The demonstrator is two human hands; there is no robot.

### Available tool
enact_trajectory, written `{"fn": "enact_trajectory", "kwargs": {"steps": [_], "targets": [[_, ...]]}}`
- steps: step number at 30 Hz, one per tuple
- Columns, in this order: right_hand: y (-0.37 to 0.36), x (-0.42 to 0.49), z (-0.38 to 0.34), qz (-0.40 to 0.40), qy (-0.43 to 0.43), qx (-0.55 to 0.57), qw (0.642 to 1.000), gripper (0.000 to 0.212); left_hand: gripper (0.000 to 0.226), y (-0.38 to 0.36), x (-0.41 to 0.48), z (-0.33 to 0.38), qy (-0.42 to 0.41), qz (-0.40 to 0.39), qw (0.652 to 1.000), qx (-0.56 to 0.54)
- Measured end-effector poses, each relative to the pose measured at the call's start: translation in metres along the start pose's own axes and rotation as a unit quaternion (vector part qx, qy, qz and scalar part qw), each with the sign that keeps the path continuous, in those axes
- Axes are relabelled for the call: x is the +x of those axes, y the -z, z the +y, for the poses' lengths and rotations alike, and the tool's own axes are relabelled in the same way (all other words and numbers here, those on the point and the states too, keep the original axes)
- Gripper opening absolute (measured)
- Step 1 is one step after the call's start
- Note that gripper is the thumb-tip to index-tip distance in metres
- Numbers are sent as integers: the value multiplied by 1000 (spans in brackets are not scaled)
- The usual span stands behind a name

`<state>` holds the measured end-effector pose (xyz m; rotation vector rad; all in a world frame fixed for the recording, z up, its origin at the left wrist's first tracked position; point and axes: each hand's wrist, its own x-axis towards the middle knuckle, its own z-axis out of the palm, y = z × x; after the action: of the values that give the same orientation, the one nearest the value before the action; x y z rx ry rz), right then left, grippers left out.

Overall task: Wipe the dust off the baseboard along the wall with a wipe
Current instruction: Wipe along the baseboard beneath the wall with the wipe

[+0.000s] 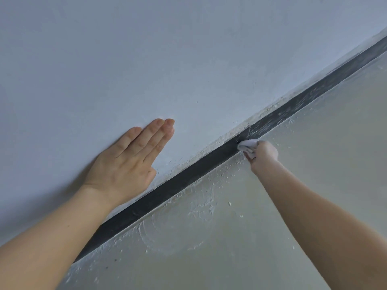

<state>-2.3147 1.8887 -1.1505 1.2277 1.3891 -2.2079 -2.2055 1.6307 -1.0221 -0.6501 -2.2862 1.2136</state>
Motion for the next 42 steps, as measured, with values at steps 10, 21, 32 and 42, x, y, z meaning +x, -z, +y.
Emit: {"fn": "enact_trajectory", "kwargs": {"steps": [10,21,32,42], "targets": [[-29,-84,83,-223,-179,-55,957,38,66,5,0,0,4,-8,1000,11],[-4,-1,-29,-72,-28,-45,996,28,66,10,0,2,17,-19,1000,-14],[-11,-77,68,-168,-201,-87,961,18,74,33,2,5,46,-78,990,-106],[-19,-45,-12,-88,-30,-68,993,17,67,28,0,-22,-26,-43,994,-94]]}}
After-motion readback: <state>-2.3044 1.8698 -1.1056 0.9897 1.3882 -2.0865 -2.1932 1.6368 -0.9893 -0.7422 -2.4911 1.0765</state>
